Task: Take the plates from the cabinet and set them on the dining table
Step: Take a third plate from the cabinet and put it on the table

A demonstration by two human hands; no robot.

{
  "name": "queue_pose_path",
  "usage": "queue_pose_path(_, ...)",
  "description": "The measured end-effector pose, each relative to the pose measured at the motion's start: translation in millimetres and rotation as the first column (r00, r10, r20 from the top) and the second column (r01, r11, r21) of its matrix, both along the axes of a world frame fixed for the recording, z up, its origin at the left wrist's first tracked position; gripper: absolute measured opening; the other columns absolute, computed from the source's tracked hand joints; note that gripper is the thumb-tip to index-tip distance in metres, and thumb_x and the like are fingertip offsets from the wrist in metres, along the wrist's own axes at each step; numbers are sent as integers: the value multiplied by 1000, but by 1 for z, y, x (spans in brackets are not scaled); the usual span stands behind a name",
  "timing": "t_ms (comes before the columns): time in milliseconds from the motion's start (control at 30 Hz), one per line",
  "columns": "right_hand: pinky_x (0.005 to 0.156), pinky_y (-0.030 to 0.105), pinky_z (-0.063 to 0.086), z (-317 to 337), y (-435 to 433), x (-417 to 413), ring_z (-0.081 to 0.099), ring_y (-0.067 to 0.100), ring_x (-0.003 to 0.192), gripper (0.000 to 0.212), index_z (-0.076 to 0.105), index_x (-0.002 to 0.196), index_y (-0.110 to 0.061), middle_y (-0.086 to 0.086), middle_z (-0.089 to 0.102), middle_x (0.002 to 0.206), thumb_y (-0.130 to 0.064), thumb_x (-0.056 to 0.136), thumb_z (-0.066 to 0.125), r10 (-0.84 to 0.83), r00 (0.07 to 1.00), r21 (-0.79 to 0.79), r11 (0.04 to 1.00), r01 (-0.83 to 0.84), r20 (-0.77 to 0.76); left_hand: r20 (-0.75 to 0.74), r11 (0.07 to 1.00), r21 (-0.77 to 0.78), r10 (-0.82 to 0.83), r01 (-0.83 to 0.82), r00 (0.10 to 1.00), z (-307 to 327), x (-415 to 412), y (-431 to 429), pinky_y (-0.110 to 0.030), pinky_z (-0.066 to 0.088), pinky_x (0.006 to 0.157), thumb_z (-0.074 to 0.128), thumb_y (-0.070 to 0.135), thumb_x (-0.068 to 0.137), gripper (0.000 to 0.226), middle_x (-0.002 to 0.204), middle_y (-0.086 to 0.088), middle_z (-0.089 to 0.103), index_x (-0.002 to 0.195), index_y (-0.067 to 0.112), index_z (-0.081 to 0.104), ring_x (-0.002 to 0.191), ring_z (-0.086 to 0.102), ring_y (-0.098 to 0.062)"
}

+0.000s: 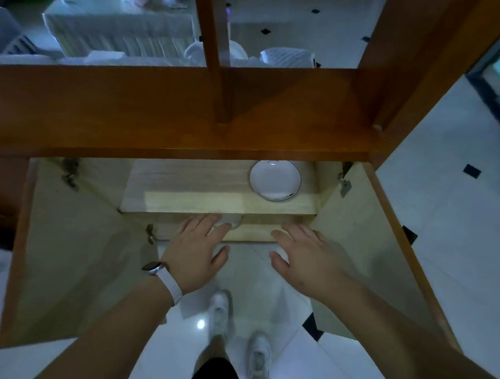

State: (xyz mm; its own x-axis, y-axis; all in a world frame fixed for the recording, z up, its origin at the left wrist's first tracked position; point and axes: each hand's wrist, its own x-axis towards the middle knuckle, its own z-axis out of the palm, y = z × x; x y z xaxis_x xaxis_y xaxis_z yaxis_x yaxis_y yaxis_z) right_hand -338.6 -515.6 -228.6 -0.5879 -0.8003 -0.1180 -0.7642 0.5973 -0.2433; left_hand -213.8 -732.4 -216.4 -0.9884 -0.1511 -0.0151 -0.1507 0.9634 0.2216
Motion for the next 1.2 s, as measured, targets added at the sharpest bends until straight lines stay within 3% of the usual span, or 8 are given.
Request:
queue_pose_path(433, 100, 41, 33, -62, -31, -77, 41, 26, 126, 54, 45, 140, -20, 5, 47, 141, -49, 95, 37, -280, 955, 121, 956, 268, 96, 144, 991, 37, -132, 128, 981, -72, -105, -70, -46, 41, 97, 42, 44, 84, 50, 130, -8, 61, 123, 20, 64, 117, 55, -31)
queue_pose_path(633, 91, 40, 41, -113, -48, -115, 48, 27, 116, 53, 47, 134, -18, 5, 53, 129, -50, 93, 39, -464, 868, 106, 886, 452, 176, 302, 975, 222, -46, -24, 952, -130, -150, -92, -44, 41, 99, 51, 39, 92, 47, 137, -7, 53, 134, 18, 53, 125, 46, -30)
queue_pose_path(767, 88, 38, 43, -161, -58, -133, 50, 30, 116, 54, 42, 139, -14, 11, 52, 129, -45, 95, 46, -584, 745, 102, 804, 586, 323, 446, 795, 478, 145, -373, 883, -172, -168, -88, -43, 46, 94, 56, 32, 96, 43, 137, -10, 49, 135, 18, 49, 120, 49, -32)
queue_pose_path(867, 88, 38, 45, -195, -65, -143, 52, 32, 114, 56, 39, 141, -15, 13, 50, 133, -42, 94, 50, -646, 626, 89, 724, 684, 438, 541, 598, 557, 264, -576, 798, -200, -184, -90, -36, 47, 76, 56, 29, 97, 39, 113, -11, 59, 132, 15, 47, 97, 58, -32)
queue_pose_path(933, 92, 39, 46, -215, -67, -150, 53, 33, 116, 59, 37, 143, -17, 13, 46, 139, -43, 93, 53, -664, 556, 89, 678, 730, 500, 567, 459, 605, 327, -651, 757, -215, -194, -92, -28, 49, 68, 55, 18, 97, 33, 95, -12, 57, 128, 10, 46, 82, 58, -33)
queue_pose_path(967, 94, 39, 46, -226, -68, -154, 53, 32, 118, 60, 36, 144, -17, 14, 46, 140, -42, 92, 54, -661, 525, 79, 658, 749, 536, 573, 405, 621, 350, -671, 741, -224, -199, -94, -20, 49, 64, 55, 13, 97, 28, 92, -13, 56, 124, 10, 46, 78, 57, -28)
queue_pose_path(1033, 97, 35, 43, -245, -69, -164, 52, 30, 120, 62, 37, 143, -15, 15, 49, 139, -40, 91, 58, -637, 483, 33, 623, 781, 600, 568, 331, 658, 370, -676, 735, -239, -211, -96, -20, 45, 69, 56, 6, 95, 24, 97, -14, 55, 115, 13, 46, 78, 54, -22)
queue_pose_path(1200, 88, 22, 37, -282, -71, -190, 58, 23, 113, 65, 37, 143, -9, 15, 57, 128, -34, 90, 64, -581, 510, -85, 603, 793, 634, 431, 479, 673, 363, -563, 826, -277, -248, -94, -7, 42, 55, 54, -2, 93, 23, 78, -2, 51, 110, 11, 45, 71, 51, -12)
